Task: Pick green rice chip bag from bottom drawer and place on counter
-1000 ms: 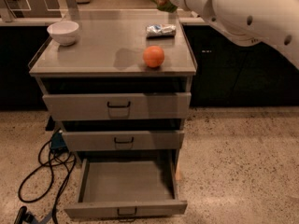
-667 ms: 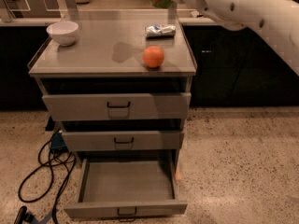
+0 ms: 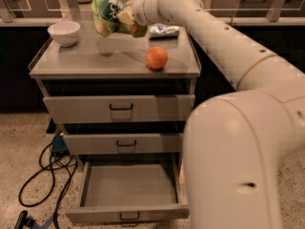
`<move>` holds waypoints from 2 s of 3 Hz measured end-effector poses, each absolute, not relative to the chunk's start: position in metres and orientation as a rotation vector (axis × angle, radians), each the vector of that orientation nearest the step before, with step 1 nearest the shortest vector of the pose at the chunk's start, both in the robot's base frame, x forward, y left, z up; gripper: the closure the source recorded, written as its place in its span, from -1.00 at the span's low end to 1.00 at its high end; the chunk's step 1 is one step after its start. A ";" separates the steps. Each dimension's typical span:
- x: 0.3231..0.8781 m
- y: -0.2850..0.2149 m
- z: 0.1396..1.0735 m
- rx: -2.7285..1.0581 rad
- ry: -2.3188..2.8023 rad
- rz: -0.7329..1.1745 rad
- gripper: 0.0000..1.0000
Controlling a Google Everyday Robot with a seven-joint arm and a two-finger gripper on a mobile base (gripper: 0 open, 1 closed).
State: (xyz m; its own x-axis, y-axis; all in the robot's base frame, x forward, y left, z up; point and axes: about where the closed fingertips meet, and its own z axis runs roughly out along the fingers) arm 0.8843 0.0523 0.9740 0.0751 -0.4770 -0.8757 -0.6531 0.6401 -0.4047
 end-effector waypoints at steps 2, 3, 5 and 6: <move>0.879 0.014 1.048 -0.929 1.497 0.206 1.00; 0.879 0.014 1.048 -0.929 1.498 0.207 1.00; 0.862 0.047 0.941 -0.967 1.662 0.450 1.00; 0.846 0.059 0.902 -0.992 1.719 0.533 1.00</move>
Offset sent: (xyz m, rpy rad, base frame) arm -0.0260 -0.0701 0.1149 0.1337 -0.0741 0.0303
